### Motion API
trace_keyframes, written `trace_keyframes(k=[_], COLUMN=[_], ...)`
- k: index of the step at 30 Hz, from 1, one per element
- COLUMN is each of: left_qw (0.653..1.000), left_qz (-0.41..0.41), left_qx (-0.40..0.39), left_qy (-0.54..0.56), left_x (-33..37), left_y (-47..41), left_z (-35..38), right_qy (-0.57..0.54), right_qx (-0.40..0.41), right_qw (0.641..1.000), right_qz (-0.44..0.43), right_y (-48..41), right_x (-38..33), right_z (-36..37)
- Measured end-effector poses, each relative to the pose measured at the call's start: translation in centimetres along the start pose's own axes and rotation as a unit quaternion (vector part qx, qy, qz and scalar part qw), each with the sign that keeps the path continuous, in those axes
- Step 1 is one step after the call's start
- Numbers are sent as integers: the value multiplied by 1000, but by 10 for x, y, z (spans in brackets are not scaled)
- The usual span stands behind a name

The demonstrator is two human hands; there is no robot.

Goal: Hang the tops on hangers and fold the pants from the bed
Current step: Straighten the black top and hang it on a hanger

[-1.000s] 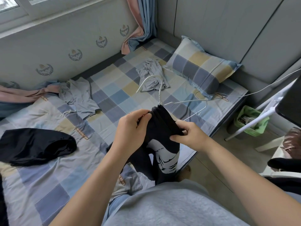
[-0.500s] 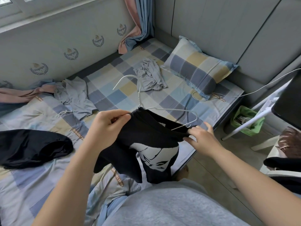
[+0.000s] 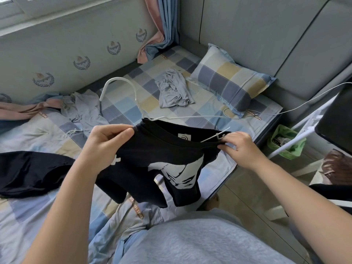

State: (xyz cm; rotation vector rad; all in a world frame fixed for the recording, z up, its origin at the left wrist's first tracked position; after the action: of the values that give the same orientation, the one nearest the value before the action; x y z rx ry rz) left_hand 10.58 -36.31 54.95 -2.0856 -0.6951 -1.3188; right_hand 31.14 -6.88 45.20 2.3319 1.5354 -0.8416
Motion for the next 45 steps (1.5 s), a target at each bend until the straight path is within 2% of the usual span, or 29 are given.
trace_keyframes(k=[3, 6, 8, 12, 15, 18, 21, 27, 32, 36, 39, 42, 45], left_qw=[995, 982, 970, 967, 975, 978, 979, 986, 994, 996, 998, 993, 962], left_qz=[-5, -24, -29, -13, 3, 1, -3, 15, 22, 14, 15, -45, -88], left_qx=[-24, -84, -132, -153, -143, -138, -146, -107, -4, 24, -11, -103, -145], left_qy=[-95, -165, -201, -201, -168, -155, -140, -124, -108, -86, -66, -42, -215], left_x=[-6, -10, -11, -2, 7, 10, 10, 6, -10, -22, -22, -31, -51], left_y=[0, 1, 2, 2, 3, 2, 1, -2, 1, 6, 8, 9, 12], left_z=[-8, 3, 23, 66, 82, 83, 83, 57, 31, 21, 19, 22, 20], right_qy=[42, 69, 31, -117, -180, -193, -241, -297, -283, -275, -267, -289, -287], right_qx=[23, 24, 17, -7, -68, -98, -99, -95, -66, -79, -77, -54, -39], right_qw=[998, 996, 998, 993, 981, 976, 965, 949, 956, 957, 959, 955, 957], right_qz=[29, 52, 46, -16, -14, 1, 25, 40, 44, 57, 45, 32, 18], right_y=[1, 2, 0, -7, -3, 1, 1, -4, -3, -2, -2, -4, -6], right_x=[5, 2, -12, -79, -115, -121, -116, -106, -94, -80, -81, -86, -88], right_z=[-10, -18, -25, -28, -12, -5, -6, -18, -34, -43, -46, -53, -61])
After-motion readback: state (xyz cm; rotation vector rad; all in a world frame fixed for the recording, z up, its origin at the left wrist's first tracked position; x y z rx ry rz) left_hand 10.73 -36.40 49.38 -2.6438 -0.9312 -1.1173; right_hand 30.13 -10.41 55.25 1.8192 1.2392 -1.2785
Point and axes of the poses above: each hand's wrist, its own y-axis away from the middle knuckle, its own z-axis out of the palm, x = y × z, the point moved 7 cm from there along -y, towards the middle knuckle, and after that the axes turned 6 degrees about z, right-handed, at the moved point
